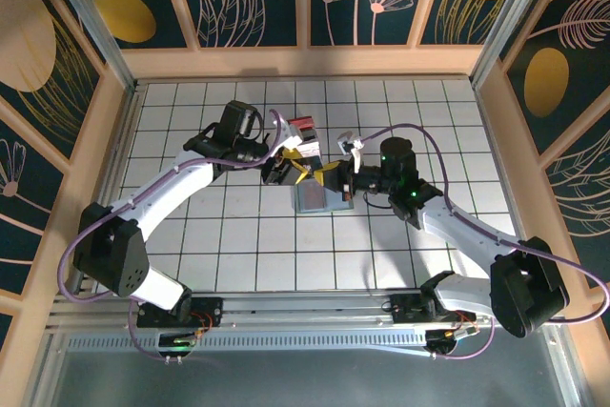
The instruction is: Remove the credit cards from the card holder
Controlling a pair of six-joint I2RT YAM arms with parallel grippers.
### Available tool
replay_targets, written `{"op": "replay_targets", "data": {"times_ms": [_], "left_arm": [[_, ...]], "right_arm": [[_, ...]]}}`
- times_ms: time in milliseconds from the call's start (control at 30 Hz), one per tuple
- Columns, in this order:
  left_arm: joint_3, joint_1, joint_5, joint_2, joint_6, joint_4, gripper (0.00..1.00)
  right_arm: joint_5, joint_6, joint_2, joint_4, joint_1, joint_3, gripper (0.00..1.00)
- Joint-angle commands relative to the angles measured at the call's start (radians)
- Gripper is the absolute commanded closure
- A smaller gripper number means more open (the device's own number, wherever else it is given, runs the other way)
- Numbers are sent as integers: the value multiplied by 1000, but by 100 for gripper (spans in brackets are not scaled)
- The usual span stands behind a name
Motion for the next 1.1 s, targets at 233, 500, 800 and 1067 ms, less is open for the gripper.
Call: {"op": "replay_targets", "data": {"times_ms": [233,500,800,1067], "left_arm": [[49,12,40,-3,61,-31,73],[22,12,-58,-34,17,45,100],[-61,13,-356,-63,64,229,100],[104,70,-303,107,323,119,100]], "right_arm": [[-35,-22,8,13,8,37,100],[74,-23,8,-14,8,44,84],[531,51,-54,-88,9,25,54],[874,152,-127,-173,9,21,44]]}}
